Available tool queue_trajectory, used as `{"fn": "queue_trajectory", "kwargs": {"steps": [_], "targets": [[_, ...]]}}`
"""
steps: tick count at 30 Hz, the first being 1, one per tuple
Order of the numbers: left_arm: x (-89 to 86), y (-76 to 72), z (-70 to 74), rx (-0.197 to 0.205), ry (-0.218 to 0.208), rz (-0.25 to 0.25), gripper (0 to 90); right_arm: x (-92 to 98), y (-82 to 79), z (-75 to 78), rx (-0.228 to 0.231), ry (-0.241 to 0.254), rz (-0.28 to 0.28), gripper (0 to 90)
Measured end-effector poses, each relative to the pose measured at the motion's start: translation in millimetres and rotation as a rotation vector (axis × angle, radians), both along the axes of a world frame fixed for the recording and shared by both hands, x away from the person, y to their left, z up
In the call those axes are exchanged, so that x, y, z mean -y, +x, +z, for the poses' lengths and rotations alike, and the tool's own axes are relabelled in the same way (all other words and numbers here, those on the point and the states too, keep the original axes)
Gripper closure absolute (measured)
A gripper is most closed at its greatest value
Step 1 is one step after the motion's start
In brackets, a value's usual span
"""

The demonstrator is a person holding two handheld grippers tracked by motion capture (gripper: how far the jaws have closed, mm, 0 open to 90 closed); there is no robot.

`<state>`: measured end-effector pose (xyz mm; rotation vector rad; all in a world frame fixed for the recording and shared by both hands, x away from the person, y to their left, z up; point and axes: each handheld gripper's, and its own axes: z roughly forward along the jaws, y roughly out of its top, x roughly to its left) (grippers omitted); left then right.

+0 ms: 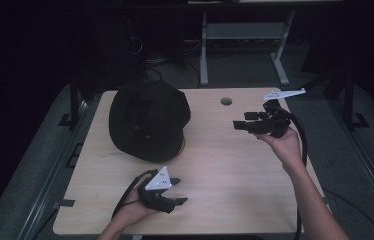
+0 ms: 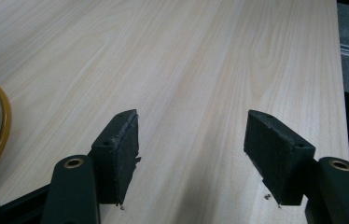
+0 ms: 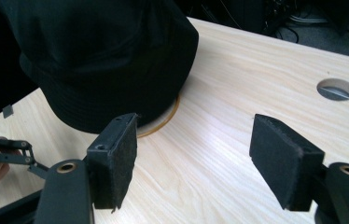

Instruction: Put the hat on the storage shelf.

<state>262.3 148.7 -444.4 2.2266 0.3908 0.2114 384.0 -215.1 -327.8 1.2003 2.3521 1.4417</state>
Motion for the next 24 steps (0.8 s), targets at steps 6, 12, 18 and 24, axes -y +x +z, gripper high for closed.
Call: {"fn": "queue_trajectory", "kwargs": {"steps": [6, 12, 18, 24], "targets": [[0.6, -0.2, -0.2, -0.001, 0.004, 0.000, 34.8, 8.0, -4.1, -7.3, -0.016, 0.004, -0.012, 30.7], [0.7, -0.2, -0.4, -0.002, 0.005, 0.001, 34.3, 14.6, -7.6, -14.8, -0.026, 0.003, -0.017, 29.9], [0.2, 0.0, -0.4, -0.003, 0.002, 0.005, 33.7, 20.0, -12.0, -20.8, -0.031, -0.002, -0.023, 28.6], [0.1, 0.1, -0.4, 0.000, 0.004, 0.009, 32.6, 24.0, -17.9, -25.0, -0.036, -0.012, -0.023, 27.7]]}}
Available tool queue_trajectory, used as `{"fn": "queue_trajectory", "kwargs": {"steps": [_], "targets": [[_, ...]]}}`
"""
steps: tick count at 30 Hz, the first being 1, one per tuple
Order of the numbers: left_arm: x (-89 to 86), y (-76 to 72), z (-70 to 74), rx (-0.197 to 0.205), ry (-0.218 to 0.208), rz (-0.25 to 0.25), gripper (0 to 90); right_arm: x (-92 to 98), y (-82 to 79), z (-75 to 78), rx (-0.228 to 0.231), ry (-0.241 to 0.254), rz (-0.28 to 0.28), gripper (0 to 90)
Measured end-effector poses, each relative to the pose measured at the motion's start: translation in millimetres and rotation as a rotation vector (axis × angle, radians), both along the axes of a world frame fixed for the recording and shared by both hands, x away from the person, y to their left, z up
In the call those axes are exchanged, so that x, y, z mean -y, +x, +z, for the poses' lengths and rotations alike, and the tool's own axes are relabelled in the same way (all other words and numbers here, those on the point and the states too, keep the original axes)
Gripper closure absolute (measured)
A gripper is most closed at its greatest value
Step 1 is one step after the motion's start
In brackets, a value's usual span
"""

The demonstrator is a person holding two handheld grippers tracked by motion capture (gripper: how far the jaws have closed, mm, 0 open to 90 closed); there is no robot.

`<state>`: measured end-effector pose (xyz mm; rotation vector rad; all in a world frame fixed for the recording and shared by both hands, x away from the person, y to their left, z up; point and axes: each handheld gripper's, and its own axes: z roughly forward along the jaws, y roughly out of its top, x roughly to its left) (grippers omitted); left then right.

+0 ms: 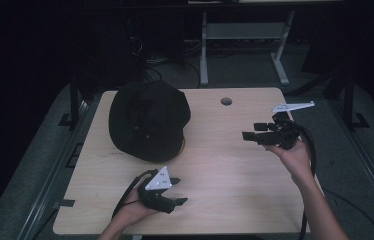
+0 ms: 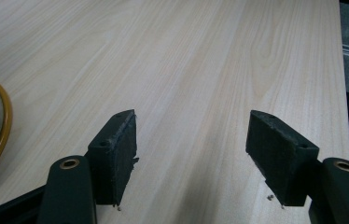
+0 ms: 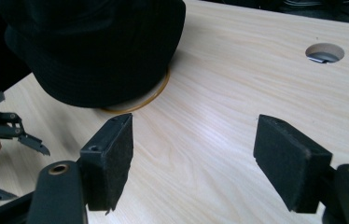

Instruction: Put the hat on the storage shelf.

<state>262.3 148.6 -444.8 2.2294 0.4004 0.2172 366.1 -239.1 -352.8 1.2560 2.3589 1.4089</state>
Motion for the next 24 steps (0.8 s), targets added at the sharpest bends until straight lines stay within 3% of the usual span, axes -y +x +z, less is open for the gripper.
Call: {"fn": "queue_trajectory", "kwargs": {"steps": [24], "targets": [[-0.6, 0.8, -0.8, 0.003, 0.006, 0.024, 26.5, 23.4, -32.9, -30.3, -0.037, 0.005, -0.014, 25.6]]}}
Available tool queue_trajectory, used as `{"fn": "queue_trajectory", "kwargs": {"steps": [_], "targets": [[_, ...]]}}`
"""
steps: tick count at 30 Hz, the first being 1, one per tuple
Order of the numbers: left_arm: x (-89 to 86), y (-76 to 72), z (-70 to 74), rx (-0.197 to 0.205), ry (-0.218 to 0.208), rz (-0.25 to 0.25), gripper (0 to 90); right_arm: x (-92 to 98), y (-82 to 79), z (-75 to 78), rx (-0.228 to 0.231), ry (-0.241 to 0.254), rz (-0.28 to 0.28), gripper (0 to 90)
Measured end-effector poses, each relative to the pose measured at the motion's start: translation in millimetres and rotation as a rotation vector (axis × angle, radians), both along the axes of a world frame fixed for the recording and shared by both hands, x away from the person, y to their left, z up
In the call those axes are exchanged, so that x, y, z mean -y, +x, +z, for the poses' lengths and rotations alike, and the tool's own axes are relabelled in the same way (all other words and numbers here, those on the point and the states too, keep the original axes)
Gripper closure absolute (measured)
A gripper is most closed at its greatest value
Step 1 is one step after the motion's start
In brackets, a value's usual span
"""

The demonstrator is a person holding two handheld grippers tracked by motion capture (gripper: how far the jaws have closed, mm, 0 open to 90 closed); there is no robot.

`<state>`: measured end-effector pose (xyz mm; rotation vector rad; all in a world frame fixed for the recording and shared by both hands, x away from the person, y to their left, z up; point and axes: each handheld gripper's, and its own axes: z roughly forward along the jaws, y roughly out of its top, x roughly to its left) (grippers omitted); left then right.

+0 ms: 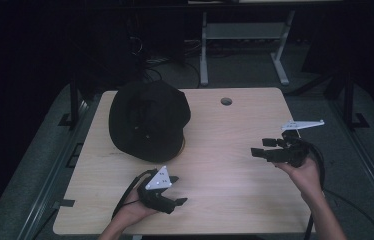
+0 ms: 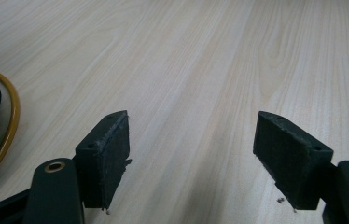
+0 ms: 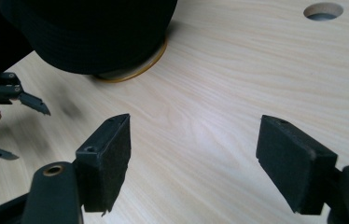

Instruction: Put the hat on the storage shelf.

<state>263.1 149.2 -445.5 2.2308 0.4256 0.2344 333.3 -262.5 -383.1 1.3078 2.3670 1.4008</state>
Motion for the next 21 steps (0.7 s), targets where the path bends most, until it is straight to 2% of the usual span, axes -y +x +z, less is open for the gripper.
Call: {"fn": "queue_trajectory", "kwargs": {"steps": [15, 21], "targets": [[-1.1, -1.3, -0.3, -0.004, -0.003, 0.007, 26.2, 12.7, -34.6, -21.3, -0.002, -0.024, -0.007, 24.5], [-2.1, -1.1, 0.2, -0.001, -0.008, 0.009, 26.2, 15.8, -64.1, -27.8, 0.050, -0.024, -0.018, 22.3]]}}
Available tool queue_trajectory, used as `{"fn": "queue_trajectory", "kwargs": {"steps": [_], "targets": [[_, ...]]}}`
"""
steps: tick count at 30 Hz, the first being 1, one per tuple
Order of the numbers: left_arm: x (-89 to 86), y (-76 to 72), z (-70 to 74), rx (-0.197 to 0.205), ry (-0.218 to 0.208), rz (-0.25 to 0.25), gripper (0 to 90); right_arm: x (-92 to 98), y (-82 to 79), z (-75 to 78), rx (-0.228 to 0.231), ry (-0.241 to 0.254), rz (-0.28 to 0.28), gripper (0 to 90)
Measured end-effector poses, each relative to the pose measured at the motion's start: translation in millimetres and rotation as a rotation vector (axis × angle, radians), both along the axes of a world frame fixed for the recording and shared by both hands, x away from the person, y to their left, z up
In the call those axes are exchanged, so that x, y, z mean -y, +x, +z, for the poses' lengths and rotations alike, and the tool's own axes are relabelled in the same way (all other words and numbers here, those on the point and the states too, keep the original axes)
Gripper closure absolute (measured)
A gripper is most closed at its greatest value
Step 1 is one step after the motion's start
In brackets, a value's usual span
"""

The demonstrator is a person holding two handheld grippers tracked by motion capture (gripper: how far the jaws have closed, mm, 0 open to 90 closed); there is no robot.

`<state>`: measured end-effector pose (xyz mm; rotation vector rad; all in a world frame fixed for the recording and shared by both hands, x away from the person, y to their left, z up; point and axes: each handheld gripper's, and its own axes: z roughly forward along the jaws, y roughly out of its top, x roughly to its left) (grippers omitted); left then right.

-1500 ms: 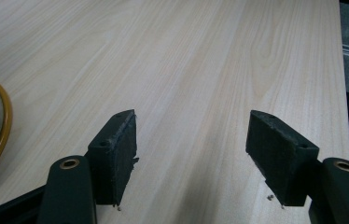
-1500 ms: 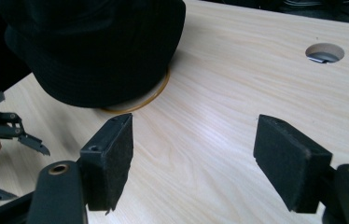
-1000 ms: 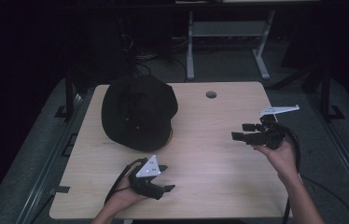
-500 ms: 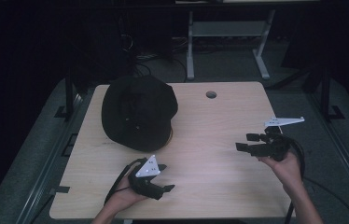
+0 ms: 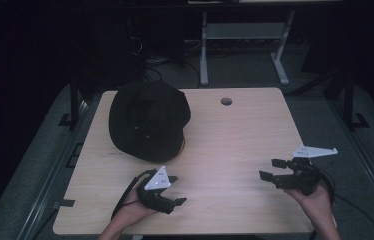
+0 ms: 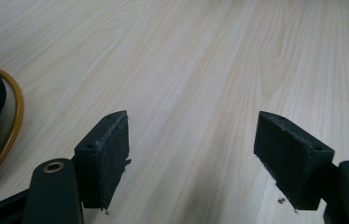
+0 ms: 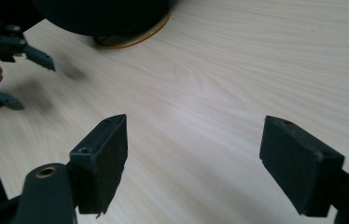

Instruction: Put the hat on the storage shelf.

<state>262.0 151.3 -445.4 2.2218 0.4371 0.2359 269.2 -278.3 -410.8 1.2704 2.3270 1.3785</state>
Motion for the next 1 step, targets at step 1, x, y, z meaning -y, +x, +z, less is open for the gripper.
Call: {"fn": "queue_trajectory", "kwargs": {"steps": [1], "targets": [[0.1, 0.2, 0.1, -0.001, -0.003, 0.000, 26.2, -0.1, -7.1, -2.2, 0.004, -0.008, -0.007, 21.2]]}}
